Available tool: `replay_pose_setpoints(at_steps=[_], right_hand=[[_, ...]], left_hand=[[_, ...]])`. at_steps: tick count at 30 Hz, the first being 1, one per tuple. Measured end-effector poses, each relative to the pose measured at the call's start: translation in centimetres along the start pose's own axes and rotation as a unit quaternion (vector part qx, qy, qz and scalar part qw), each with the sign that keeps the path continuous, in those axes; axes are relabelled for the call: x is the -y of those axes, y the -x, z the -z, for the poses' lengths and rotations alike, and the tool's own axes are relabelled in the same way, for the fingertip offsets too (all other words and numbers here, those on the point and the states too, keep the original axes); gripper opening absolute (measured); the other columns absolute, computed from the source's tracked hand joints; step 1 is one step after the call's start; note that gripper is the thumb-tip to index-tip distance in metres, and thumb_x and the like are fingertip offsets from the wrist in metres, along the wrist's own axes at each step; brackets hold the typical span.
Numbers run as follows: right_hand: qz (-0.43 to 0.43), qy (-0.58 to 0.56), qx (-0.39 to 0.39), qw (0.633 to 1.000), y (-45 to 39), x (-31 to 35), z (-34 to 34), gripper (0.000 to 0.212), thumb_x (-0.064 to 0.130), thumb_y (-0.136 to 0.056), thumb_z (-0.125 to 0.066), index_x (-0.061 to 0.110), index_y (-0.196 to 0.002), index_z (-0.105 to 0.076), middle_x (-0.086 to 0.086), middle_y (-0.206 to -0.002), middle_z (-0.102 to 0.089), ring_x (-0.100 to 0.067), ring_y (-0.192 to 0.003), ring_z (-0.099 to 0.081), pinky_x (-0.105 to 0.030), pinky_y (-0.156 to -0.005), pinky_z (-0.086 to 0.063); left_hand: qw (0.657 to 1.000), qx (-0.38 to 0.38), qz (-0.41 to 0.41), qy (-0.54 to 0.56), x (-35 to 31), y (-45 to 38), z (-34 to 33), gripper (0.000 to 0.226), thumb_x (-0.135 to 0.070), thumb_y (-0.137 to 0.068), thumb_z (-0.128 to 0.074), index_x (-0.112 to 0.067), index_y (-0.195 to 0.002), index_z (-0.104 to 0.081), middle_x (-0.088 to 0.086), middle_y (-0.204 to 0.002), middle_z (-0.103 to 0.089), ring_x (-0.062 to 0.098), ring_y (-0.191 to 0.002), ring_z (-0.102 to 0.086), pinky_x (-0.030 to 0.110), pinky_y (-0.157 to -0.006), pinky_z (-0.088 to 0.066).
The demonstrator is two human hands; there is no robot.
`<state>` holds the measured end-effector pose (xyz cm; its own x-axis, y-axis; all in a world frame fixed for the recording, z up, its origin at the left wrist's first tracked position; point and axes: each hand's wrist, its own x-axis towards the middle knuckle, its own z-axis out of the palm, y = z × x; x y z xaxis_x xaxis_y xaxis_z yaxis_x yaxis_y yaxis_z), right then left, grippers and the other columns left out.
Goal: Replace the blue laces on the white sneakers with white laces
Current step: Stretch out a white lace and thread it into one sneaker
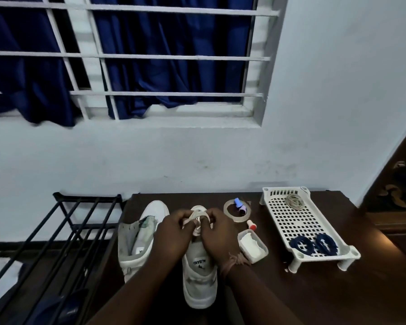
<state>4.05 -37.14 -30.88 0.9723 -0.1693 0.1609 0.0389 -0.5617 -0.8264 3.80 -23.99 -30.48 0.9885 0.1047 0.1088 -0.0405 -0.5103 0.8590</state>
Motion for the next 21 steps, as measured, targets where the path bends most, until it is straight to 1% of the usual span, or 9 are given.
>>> replay_pose_setpoints(at_steps=[2, 5, 9, 11, 13, 16, 17, 19, 21], right_hand=[[-0.004, 0.036, -0.002, 0.999, 0.9, -0.7, -0.6, 0.023, 0.043, -0.082, -0.042, 0.027, -0.085, -0.058, 0.009, -0.087, -0.065, -0.017, -0.088, -0.062, -0.041, -0.08, -0.051], [-0.018, -0.006, 0.02, 1.0, 1.8, -1.2, -1.1, 0.018, 0.034, -0.085, -0.04, 0.024, -0.086, -0.056, 0.005, -0.086, -0.065, -0.019, -0.087, -0.062, -0.045, -0.081, -0.05], [-0.049, -0.026, 0.018, 0.998, 2.3, -0.9, -0.6, 0.009, 0.02, -0.092, -0.045, 0.018, -0.088, -0.053, 0.0, -0.085, -0.065, -0.021, -0.083, -0.062, -0.043, -0.077, -0.051], [-0.065, -0.021, 0.03, 0.997, 2.7, -0.8, -0.1, 0.007, 0.019, -0.093, -0.048, 0.017, -0.09, -0.055, 0.0, -0.086, -0.066, -0.02, -0.083, -0.063, -0.041, -0.078, -0.052], [-0.067, -0.019, 0.043, 0.997, 2.8, -0.8, 0.5, 0.008, 0.021, -0.092, -0.052, 0.018, -0.09, -0.058, 0.002, -0.086, -0.068, -0.018, -0.083, -0.064, -0.039, -0.077, -0.052], [-0.04, -0.018, 0.071, 0.997, 2.4, -0.9, 1.9, 0.014, 0.022, -0.091, -0.06, 0.02, -0.078, -0.067, 0.003, -0.075, -0.069, -0.013, -0.075, -0.065, -0.03, -0.068, -0.051], [-0.03, -0.028, 0.085, 0.996, 2.2, -0.9, 2.4, 0.016, 0.022, -0.09, -0.063, 0.02, -0.076, -0.07, 0.002, -0.073, -0.07, -0.013, -0.072, -0.065, -0.031, -0.066, -0.05], [-0.016, -0.041, 0.104, 0.994, 1.7, -0.7, 3.1, 0.015, 0.021, -0.089, -0.066, 0.019, -0.077, -0.075, 0.0, -0.074, -0.072, -0.015, -0.072, -0.067, -0.034, -0.068, -0.051], [-0.015, -0.057, 0.097, 0.994, 1.1, -0.3, 3.9, 0.012, 0.017, -0.088, -0.07, 0.02, -0.081, -0.079, 0.005, -0.074, -0.074, -0.009, -0.072, -0.068, -0.027, -0.067, -0.052]], left_hand=[[0.999, 0.011, 0.009, 0.048, 0.7, 0.9, -0.5, 0.017, -0.024, -0.087, -0.073, -0.028, -0.103, -0.075, -0.014, -0.095, -0.076, 0.002, -0.092, -0.07, 0.036, -0.089, -0.056], [0.991, 0.007, 0.024, 0.128, 0.8, 1.9, -1.4, 0.02, -0.011, -0.089, -0.072, -0.024, -0.103, -0.075, -0.01, -0.097, -0.077, 0.007, -0.093, -0.072, 0.034, -0.088, -0.057], [0.982, 0.006, 0.06, 0.177, 0.1, 2.9, -2.3, 0.015, -0.012, -0.09, -0.072, -0.02, -0.102, -0.075, -0.01, -0.091, -0.078, 0.005, -0.088, -0.073, 0.02, -0.079, -0.055], [0.978, 0.01, 0.062, 0.199, -0.2, 3.7, -2.2, 0.014, -0.011, -0.09, -0.072, -0.019, -0.101, -0.076, -0.008, -0.09, -0.078, 0.006, -0.086, -0.073, 0.021, -0.08, -0.055], [0.971, 0.017, 0.067, 0.227, -0.1, 3.7, -1.8, 0.015, -0.01, -0.091, -0.072, -0.019, -0.101, -0.078, -0.004, -0.092, -0.079, 0.011, -0.09, -0.074, 0.028, -0.085, -0.056], [0.965, 0.025, 0.063, 0.252, 0.0, 3.6, -1.2, 0.017, -0.008, -0.092, -0.069, -0.017, -0.103, -0.079, -0.001, -0.097, -0.079, 0.016, -0.096, -0.074, 0.034, -0.09, -0.056], [0.964, 0.021, 0.062, 0.259, -0.2, 3.4, -0.9, 0.017, -0.008, -0.093, -0.069, -0.016, -0.103, -0.079, 0.0, -0.097, -0.079, 0.017, -0.097, -0.074, 0.034, -0.091, -0.057], [0.966, 0.009, 0.053, 0.254, -0.6, 2.8, -0.2, 0.016, -0.009, -0.093, -0.069, -0.014, -0.104, -0.079, -0.001, -0.097, -0.079, 0.014, -0.096, -0.074, 0.028, -0.089, -0.057], [0.974, 0.006, 0.04, 0.225, -0.7, 1.9, 0.4, 0.016, -0.012, -0.093, -0.07, -0.018, -0.103, -0.08, -0.005, -0.096, -0.079, 0.01, -0.093, -0.074, 0.026, -0.085, -0.057]])
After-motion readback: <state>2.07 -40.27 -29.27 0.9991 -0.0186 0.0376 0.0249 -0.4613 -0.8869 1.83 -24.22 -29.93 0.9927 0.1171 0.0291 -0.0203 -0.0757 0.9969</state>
